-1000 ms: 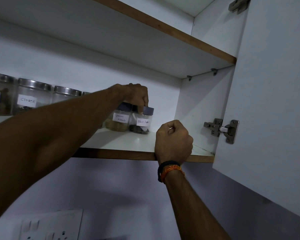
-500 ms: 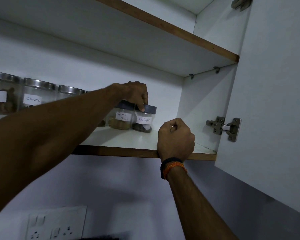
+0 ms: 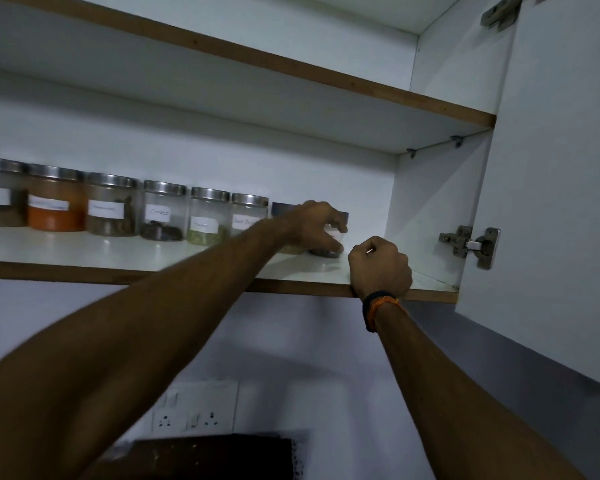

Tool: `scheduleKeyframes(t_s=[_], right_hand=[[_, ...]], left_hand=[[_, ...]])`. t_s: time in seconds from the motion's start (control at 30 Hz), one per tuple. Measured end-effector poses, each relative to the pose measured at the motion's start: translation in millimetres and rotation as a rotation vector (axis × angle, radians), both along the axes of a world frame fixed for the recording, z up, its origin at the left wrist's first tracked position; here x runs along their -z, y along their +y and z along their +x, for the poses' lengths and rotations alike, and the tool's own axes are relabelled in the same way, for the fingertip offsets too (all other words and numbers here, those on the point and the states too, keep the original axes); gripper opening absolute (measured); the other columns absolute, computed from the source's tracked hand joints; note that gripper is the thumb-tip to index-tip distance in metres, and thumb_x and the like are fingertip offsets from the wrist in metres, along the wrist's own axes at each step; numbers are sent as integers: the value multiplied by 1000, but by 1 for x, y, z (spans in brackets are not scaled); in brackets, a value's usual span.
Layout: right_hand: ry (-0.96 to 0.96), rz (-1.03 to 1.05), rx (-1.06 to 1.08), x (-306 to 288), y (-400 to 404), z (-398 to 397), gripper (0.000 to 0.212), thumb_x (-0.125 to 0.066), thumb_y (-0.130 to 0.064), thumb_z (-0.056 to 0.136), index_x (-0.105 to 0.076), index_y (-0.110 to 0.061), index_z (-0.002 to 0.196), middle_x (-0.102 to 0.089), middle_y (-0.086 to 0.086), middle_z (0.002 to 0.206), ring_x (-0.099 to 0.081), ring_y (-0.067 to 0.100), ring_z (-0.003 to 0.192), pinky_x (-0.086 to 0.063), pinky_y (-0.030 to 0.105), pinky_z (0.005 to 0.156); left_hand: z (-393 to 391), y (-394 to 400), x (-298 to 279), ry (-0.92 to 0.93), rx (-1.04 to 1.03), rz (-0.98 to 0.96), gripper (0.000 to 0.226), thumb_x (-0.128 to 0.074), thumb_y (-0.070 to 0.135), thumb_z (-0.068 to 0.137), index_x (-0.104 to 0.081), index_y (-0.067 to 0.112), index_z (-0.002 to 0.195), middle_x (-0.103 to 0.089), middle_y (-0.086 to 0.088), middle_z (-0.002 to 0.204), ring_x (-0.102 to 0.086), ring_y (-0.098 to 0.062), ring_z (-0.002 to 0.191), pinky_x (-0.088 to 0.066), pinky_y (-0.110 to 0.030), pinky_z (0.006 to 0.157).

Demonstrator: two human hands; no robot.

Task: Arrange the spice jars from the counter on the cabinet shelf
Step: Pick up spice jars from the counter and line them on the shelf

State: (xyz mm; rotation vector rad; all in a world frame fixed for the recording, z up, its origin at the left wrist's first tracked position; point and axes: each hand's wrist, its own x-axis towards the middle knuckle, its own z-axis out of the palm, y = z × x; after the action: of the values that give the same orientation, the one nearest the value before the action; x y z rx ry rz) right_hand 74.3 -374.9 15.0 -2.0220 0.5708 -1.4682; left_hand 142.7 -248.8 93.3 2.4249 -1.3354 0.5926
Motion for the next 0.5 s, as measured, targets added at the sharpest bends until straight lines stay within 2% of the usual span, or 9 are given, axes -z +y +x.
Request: scheduleKeyframes(t_s=[0.07,0.13,0.23,0.3,0.5], right_hand=[[93,-98,-46,4,1,-10,17,-51,-30,83,-63,-23,72,-53,-5,59,-54,22,62,-43,27,61],[124,-171,-105,12,0,-19,15,-56,-25,85,-70,-22,81,-64,-1,71,-59,21,70,-43,26,65],[59,-154,-199,26,6,-37,17,-57,-15,89,-75,-15,92,-71,3,89,-60,22,89,-45,29,72],[11,-165,-258,36,15,-49,21,-55,-8,90,-74,-14,97,-70,4,95,-56,22,98,-48,33,77],[-111,-150,-309,83,24,-105,26,-59,-1,83,-68,-16,102,-65,-2,102,-60,19,95,-52,33,79]], left_hand=[[-20,7,12,54,33,-36,47,-75,33,87,-65,14,128,-63,-3,134,-56,-18,123,-45,-32,101],[-39,12,25,104,60,-68,47,-75,27,87,-64,11,130,-63,-5,135,-57,-19,123,-47,-34,103],[-69,23,43,134,76,-127,54,-75,29,86,-60,12,135,-61,-5,137,-57,-19,124,-48,-37,105],[-86,30,54,93,81,-138,56,-75,30,86,-58,13,137,-60,-6,137,-55,-21,126,-45,-39,106],[-132,52,104,58,135,-265,61,-74,23,87,-51,11,142,-52,-9,142,-44,-26,131,-33,-39,112]])
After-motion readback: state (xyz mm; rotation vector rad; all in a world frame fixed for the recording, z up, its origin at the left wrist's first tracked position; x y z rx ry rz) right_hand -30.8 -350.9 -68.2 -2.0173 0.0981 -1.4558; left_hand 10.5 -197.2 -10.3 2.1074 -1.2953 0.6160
